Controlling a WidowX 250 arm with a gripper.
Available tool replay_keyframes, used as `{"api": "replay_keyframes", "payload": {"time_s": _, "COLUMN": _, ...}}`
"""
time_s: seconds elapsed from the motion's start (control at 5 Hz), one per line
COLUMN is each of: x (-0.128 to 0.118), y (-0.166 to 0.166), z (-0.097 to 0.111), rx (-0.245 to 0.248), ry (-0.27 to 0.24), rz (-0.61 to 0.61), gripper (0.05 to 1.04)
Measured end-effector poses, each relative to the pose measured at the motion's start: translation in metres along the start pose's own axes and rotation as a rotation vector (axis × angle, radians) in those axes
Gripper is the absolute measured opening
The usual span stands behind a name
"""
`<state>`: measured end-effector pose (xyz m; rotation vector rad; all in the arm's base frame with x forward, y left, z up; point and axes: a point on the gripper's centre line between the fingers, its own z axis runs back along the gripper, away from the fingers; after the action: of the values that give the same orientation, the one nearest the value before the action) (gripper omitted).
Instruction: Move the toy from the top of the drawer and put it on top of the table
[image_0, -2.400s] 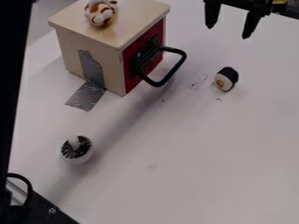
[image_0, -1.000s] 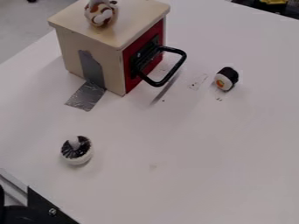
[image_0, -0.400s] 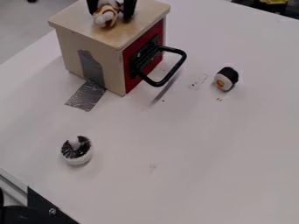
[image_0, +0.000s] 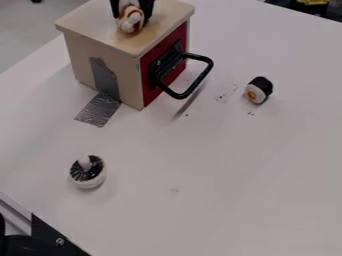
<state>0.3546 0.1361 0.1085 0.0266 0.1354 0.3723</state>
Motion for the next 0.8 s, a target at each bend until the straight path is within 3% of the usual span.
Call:
{"api": "replay_keyframes", "payload": {"time_s": 0.4, "x": -0.037, "y": -0.081, "z": 0.007, "rx": 0.007, "ry": -0.029, "rz": -0.112, "gripper": 0.436}}
{"api": "replay_keyframes", "payload": {"time_s": 0.8, "x": -0.09, "y": -0.143, "z": -0.047, "rx": 0.053, "ry": 0.024, "rz": -0.255, "gripper": 0.436}}
